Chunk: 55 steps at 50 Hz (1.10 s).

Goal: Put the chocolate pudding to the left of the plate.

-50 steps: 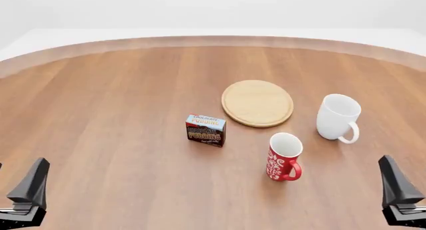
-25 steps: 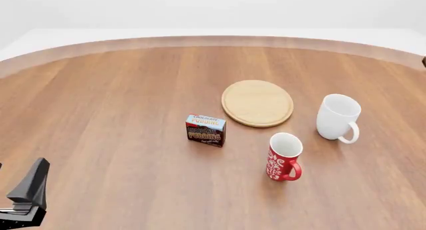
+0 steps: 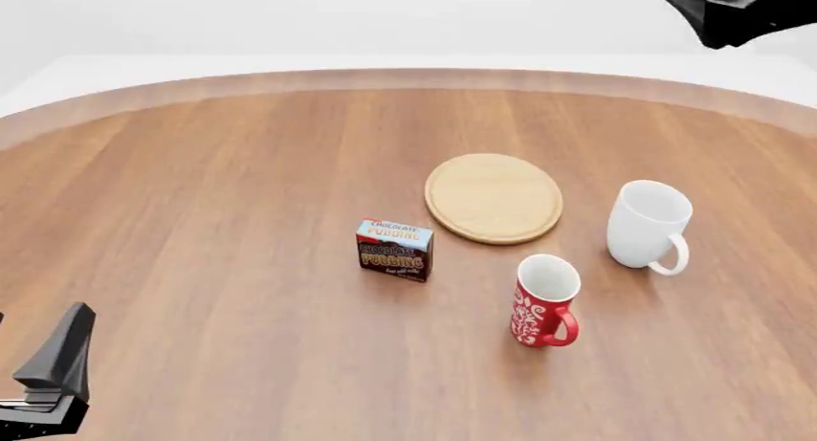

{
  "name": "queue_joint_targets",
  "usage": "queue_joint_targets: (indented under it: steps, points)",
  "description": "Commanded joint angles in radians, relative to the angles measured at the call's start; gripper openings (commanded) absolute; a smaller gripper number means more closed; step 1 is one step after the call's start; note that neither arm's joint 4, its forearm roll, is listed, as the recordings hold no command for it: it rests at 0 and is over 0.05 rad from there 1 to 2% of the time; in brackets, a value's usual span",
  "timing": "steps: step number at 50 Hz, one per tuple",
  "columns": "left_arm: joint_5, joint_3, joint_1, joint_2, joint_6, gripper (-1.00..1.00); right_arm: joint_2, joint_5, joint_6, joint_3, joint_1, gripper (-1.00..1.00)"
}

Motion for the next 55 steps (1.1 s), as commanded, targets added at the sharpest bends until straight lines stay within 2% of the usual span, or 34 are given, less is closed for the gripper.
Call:
queue_joint_targets:
  steps: [1, 5, 10, 17, 19, 23, 28, 42, 55]
  points:
    - [0.000, 0.000, 0.000, 0.000, 0.000, 1.00, 0.217, 0.088, -0.064, -0.145, 0.037, 1.00]
    - [0.000, 0.000, 0.000, 0.000, 0.000, 1.00, 0.298, 0.103, -0.054, -0.204, 0.031, 1.00]
    - [0.000, 0.000, 0.000, 0.000, 0.000, 1.00, 0.380, 0.150, -0.055, -0.256, 0.062, 1.00]
    - [0.000, 0.000, 0.000, 0.000, 0.000, 1.00, 0.447, 0.187, -0.040, -0.260, 0.105, 1.00]
    - [0.000, 0.000, 0.000, 0.000, 0.000, 1.00, 0.453, 0.189, -0.062, -0.247, 0.122, 1.00]
    - [0.000, 0.000, 0.000, 0.000, 0.000, 1.00, 0.491, 0.222, -0.052, -0.264, 0.149, 1.00]
    - [0.000, 0.000, 0.000, 0.000, 0.000, 1.00, 0.526, 0.213, -0.070, -0.250, 0.159, 1.00]
    - [0.000, 0.000, 0.000, 0.000, 0.000, 1.00, 0.630, 0.189, -0.074, -0.233, 0.168, 1.00]
    - [0.000, 0.000, 0.000, 0.000, 0.000, 1.00, 0.741, 0.191, -0.097, -0.278, 0.185, 1.00]
